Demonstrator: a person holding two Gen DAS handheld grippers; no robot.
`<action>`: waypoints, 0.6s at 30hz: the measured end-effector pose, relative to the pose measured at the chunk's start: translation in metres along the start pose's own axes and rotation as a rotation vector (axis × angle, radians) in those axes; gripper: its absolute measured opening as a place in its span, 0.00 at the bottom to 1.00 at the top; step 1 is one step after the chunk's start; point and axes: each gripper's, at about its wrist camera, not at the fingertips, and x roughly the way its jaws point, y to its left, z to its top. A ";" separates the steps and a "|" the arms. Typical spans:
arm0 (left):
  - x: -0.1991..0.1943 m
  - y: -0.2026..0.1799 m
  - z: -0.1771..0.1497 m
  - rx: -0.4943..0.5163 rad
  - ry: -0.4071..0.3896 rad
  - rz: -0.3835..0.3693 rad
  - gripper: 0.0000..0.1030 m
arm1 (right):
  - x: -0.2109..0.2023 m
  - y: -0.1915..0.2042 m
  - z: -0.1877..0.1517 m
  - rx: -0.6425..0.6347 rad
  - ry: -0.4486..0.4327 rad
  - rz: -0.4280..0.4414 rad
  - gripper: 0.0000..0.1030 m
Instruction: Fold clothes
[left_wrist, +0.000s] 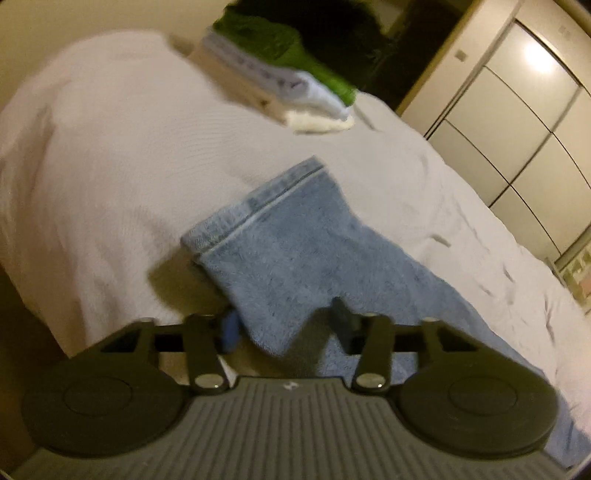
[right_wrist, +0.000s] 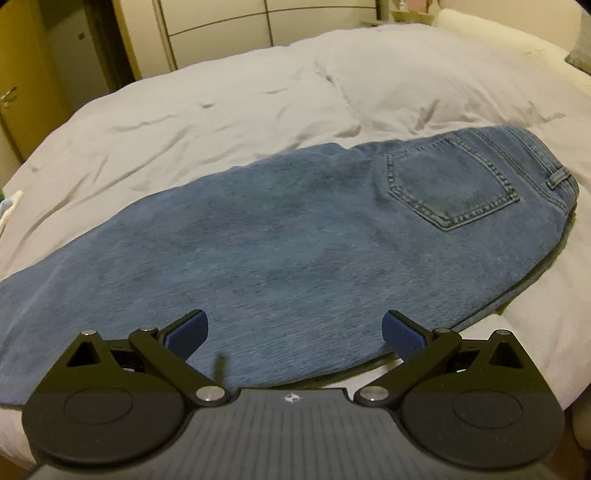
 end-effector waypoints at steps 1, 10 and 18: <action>-0.001 0.002 0.001 -0.003 -0.001 -0.002 0.27 | 0.001 -0.004 0.000 0.009 -0.001 -0.003 1.00; -0.007 0.000 0.003 -0.109 -0.039 -0.032 0.04 | 0.009 -0.037 -0.003 0.085 -0.007 -0.030 1.00; -0.071 -0.165 -0.011 0.450 -0.198 -0.283 0.04 | 0.002 -0.070 -0.004 0.147 -0.035 -0.029 1.00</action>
